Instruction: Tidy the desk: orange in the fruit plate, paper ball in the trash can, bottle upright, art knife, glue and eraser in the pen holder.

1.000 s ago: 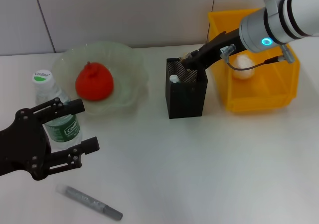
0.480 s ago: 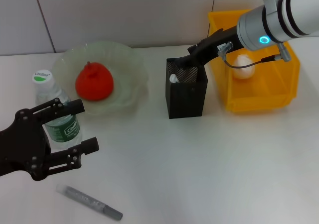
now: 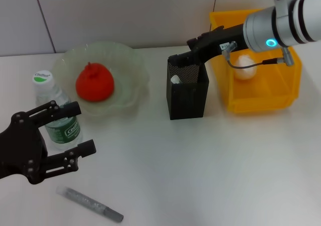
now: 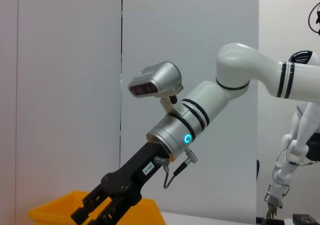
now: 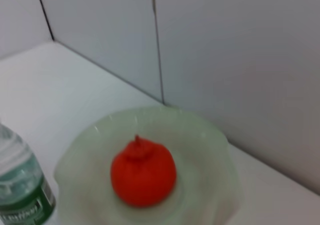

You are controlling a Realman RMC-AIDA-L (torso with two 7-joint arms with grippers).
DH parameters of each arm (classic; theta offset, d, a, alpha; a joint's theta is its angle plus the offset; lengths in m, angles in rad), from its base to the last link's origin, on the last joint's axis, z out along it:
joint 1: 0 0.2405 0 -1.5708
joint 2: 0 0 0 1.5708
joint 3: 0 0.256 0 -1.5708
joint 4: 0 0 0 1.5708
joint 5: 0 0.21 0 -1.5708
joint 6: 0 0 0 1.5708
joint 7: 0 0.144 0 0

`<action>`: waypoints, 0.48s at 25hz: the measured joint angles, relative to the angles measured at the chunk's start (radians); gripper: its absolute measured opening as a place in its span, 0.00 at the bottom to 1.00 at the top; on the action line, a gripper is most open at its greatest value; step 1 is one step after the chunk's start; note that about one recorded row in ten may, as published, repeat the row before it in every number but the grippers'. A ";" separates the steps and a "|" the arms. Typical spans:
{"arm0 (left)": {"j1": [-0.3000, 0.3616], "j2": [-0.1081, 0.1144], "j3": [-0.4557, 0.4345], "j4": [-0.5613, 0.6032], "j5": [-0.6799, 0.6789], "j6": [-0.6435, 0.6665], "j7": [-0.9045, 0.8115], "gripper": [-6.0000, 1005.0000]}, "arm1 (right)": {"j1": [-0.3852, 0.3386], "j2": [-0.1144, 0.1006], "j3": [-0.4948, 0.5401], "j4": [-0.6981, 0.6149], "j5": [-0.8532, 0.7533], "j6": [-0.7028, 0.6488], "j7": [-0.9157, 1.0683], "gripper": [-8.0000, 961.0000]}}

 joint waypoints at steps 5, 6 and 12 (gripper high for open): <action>0.004 0.000 -0.001 0.000 -0.017 0.001 -0.007 0.70 | -0.051 0.002 0.001 0.017 0.099 0.015 -0.075 0.73; 0.005 0.000 -0.002 0.000 -0.019 0.000 -0.008 0.70 | -0.063 0.004 0.003 0.022 0.117 0.018 -0.088 0.74; 0.012 0.002 -0.020 -0.016 -0.030 -0.007 -0.010 0.70 | -0.165 0.029 0.040 0.055 0.310 0.021 -0.273 0.76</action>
